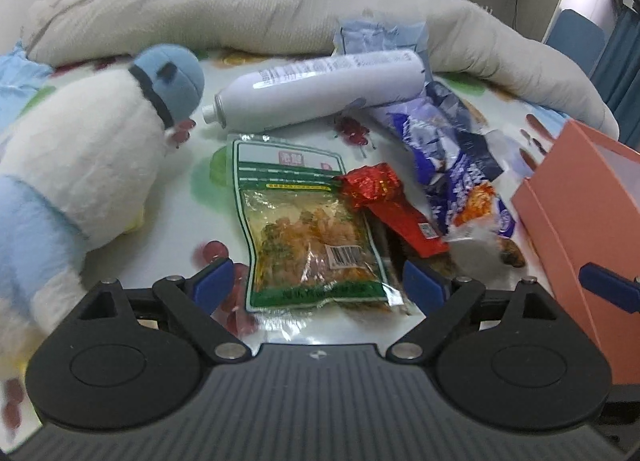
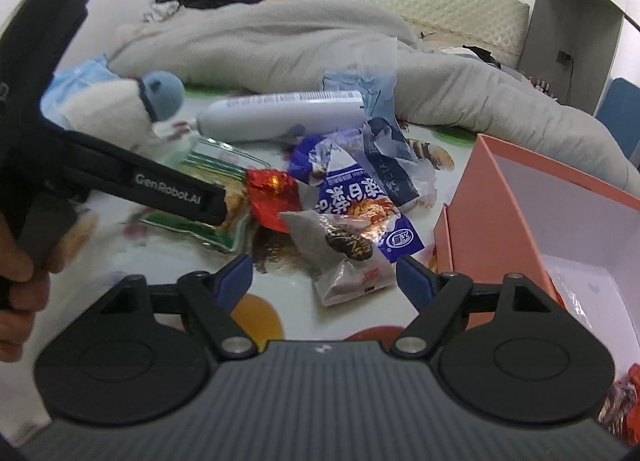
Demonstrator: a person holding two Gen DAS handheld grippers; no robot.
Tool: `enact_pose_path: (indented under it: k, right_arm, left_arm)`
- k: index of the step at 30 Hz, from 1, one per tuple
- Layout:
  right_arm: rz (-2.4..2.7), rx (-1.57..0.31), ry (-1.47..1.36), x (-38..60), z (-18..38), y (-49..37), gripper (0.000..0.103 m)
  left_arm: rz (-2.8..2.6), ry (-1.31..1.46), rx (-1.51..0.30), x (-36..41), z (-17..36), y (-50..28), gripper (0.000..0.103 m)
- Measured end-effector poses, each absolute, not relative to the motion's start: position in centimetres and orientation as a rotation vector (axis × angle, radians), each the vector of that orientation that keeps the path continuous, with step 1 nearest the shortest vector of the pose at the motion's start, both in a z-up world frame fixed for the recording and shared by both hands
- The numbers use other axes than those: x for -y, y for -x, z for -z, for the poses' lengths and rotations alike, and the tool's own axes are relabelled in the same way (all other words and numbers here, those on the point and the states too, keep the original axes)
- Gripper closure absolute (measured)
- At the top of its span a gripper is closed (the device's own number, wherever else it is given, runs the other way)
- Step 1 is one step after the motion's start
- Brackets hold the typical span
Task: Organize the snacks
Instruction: 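Move both open grippers toward the green bag and blue-white bag on the pile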
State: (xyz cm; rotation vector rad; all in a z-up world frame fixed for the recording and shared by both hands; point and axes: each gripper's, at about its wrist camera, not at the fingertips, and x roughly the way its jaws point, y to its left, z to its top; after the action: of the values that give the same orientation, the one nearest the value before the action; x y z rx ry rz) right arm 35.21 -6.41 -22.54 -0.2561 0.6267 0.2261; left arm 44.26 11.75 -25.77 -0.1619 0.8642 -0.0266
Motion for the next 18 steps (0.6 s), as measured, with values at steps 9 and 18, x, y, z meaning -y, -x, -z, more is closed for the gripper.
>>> enact_pose_path:
  k: [9, 18]
  right_arm:
    - [-0.169, -0.626, 0.343, 4.8, 25.4, -38.4, 0.023]
    - [-0.175, -0.648, 0.359, 4.8, 26.6, -39.9, 0.028]
  left_arm:
    - [0.016, 0.078, -0.868, -11.2, 28.0, -46.3, 0.008]
    - [0.015, 0.056, -0.865, -11.1, 28.3, -46.9, 0.01]
